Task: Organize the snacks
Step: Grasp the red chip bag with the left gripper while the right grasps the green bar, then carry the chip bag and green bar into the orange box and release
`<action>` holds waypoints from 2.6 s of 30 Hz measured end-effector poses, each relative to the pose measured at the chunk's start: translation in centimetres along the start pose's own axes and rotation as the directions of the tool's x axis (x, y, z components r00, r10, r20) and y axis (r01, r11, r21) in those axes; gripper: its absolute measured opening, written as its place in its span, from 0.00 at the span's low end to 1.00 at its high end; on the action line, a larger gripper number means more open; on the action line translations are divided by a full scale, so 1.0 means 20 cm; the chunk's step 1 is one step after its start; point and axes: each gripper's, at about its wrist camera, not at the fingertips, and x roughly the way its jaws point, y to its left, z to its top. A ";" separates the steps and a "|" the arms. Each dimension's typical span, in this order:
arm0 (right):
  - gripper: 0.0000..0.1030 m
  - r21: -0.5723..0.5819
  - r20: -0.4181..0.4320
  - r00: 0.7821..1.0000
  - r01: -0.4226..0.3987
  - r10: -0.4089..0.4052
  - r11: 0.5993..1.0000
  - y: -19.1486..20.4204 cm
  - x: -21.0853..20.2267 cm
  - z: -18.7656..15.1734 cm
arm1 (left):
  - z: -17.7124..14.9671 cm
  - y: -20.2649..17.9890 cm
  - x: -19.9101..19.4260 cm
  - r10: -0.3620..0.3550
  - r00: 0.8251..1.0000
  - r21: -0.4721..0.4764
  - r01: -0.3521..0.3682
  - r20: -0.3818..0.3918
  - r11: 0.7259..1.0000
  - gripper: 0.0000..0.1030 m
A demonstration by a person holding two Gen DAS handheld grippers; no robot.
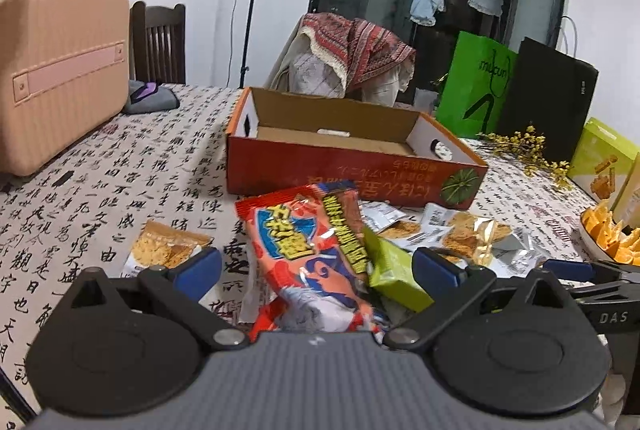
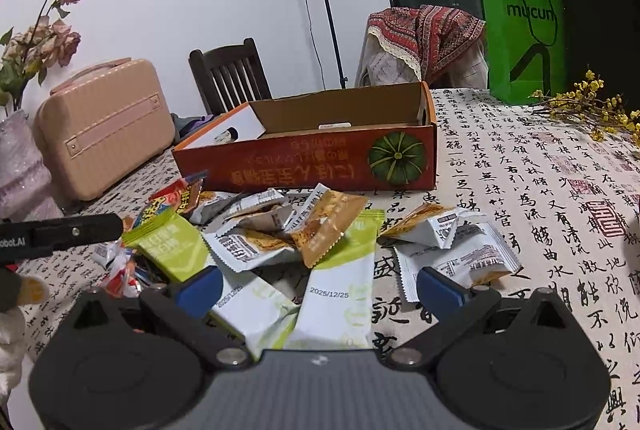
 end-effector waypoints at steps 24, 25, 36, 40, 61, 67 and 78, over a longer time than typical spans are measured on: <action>1.00 -0.026 -0.139 0.990 0.008 -0.012 1.000 0.03 0.07 -0.03 | -0.06 0.15 0.00 0.062 0.996 -0.074 -0.066 -0.061 0.995 1.00; 1.00 -0.022 -0.142 0.990 0.015 -0.018 1.000 0.02 0.08 -0.02 | -0.07 0.16 0.00 0.067 0.996 -0.078 -0.072 -0.063 0.994 1.00; 0.47 0.007 -0.145 0.989 0.038 -0.037 0.999 -0.03 0.19 0.06 | -0.07 0.19 -0.03 0.096 0.994 -0.097 -0.101 -0.060 0.990 1.00; 0.42 0.003 -0.171 0.984 0.055 -0.054 0.998 -0.04 0.26 0.07 | -0.06 0.19 -0.03 0.096 0.993 -0.095 -0.102 -0.064 0.990 1.00; 0.36 0.149 -0.005 0.997 0.079 -0.080 0.986 -0.34 -0.02 0.09 | -0.04 0.13 0.14 0.120 0.980 -0.139 -0.143 -0.160 0.980 1.00; 0.36 0.196 0.027 0.996 0.074 -0.081 0.978 -0.43 -0.06 0.09 | -0.02 0.07 0.17 0.109 0.980 -0.147 -0.135 -0.168 0.980 1.00; 0.36 0.227 0.029 0.998 0.046 -0.054 0.973 -0.47 -0.04 0.06 | -0.01 -0.03 0.18 0.035 0.985 -0.131 -0.057 -0.168 0.990 1.00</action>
